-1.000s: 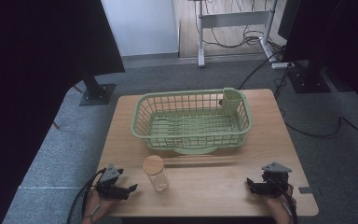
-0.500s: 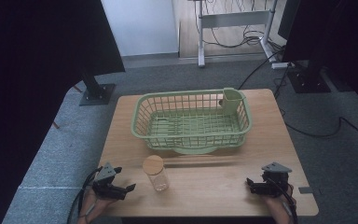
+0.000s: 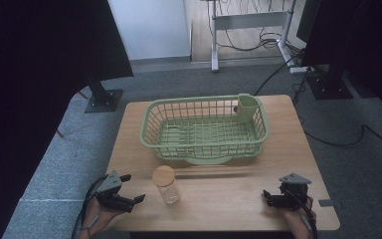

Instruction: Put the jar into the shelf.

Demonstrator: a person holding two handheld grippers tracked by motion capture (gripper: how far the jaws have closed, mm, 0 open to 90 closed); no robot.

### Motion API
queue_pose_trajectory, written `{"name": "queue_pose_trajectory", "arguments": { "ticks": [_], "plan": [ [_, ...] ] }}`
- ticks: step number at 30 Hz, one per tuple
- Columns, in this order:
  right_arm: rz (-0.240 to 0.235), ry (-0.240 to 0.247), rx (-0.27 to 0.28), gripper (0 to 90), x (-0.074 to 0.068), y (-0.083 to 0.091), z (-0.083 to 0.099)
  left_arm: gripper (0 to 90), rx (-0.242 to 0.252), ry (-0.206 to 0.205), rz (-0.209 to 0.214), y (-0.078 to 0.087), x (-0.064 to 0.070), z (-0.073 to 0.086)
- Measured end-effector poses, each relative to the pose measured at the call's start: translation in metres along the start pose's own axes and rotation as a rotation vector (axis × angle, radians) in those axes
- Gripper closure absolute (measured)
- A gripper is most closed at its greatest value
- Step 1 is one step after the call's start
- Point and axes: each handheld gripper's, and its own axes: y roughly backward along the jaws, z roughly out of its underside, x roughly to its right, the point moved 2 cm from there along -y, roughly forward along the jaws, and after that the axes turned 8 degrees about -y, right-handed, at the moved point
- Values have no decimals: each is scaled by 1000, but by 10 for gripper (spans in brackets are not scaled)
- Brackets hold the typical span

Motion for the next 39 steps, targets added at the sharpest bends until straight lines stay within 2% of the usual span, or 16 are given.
{"name": "queue_pose_trajectory", "arguments": {
  "ticks": [7,12,20,39],
  "plan": [
    [0,0,0,10,0,0,0,49,40,-30,39,1,3,-13],
    [0,0,0,10,0,0,0,42,82,-38,65,4,5,-25],
    [-1,1,0,10,0,0,0,42,121,-54,104,5,6,-40],
    [-2,1,0,10,0,0,0,51,142,-104,151,-3,12,-66]
  ]
}}
